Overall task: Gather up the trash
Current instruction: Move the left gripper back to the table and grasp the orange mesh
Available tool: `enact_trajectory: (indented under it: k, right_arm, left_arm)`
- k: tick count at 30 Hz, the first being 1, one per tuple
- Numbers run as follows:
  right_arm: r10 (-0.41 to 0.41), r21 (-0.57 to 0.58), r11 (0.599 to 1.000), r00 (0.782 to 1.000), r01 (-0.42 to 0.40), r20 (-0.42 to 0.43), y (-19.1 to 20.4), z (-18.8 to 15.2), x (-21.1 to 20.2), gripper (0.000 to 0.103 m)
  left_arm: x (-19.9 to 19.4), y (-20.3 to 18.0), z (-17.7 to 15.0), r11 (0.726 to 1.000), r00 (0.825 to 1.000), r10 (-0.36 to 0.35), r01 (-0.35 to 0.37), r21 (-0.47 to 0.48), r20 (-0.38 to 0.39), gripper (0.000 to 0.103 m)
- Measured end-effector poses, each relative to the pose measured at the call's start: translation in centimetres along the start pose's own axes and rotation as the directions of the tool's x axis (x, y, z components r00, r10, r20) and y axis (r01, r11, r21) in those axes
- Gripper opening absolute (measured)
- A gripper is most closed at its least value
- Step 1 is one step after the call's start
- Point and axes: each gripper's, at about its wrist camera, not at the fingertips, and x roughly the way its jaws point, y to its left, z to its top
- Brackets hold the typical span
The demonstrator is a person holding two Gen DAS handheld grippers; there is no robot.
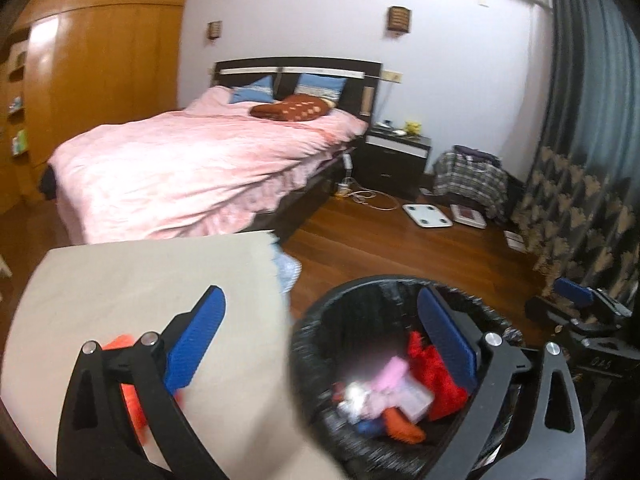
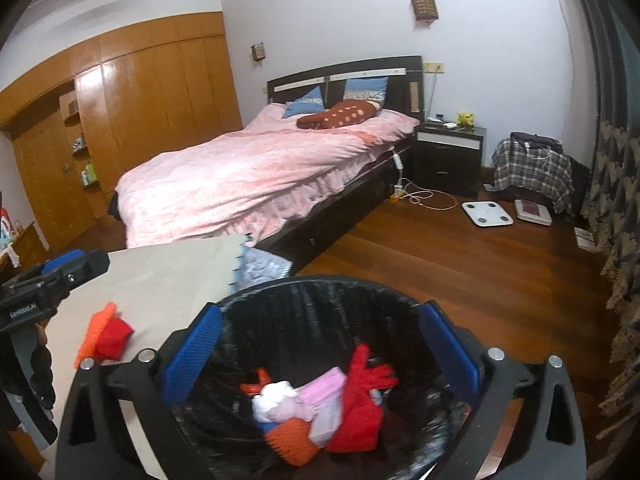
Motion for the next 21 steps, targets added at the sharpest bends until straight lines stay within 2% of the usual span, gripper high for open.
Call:
enact_trajectory:
  k: [6,14,21]
  right_arm:
    - [0.065,-0.039,0.997,0.998,-0.066,-0.012,5.2,-0.9,-0.1,0.097]
    - [0.164,-0.096,0.982,0.986,-0.165,-0.019,12.5,-1.9,0.4,0.097]
    - [0.205,-0.163,0.965,0.978,-0.206,-0.026,17.5,-3.7,2.0,0.097]
  left_arm:
    - [-3.7,4.3,-2.0,0.995,0.995,0.100,-0.100,-0.015,0.004,0.094]
    - [-7.7,10.2,-4.3,0.975,0.976,0.217,-0.217,-0.058,0.005,0.094]
    - [-8.2,14.4,-6.1,0.951,0.955,0.296,-0.297,-0.083,-0.022,0.094]
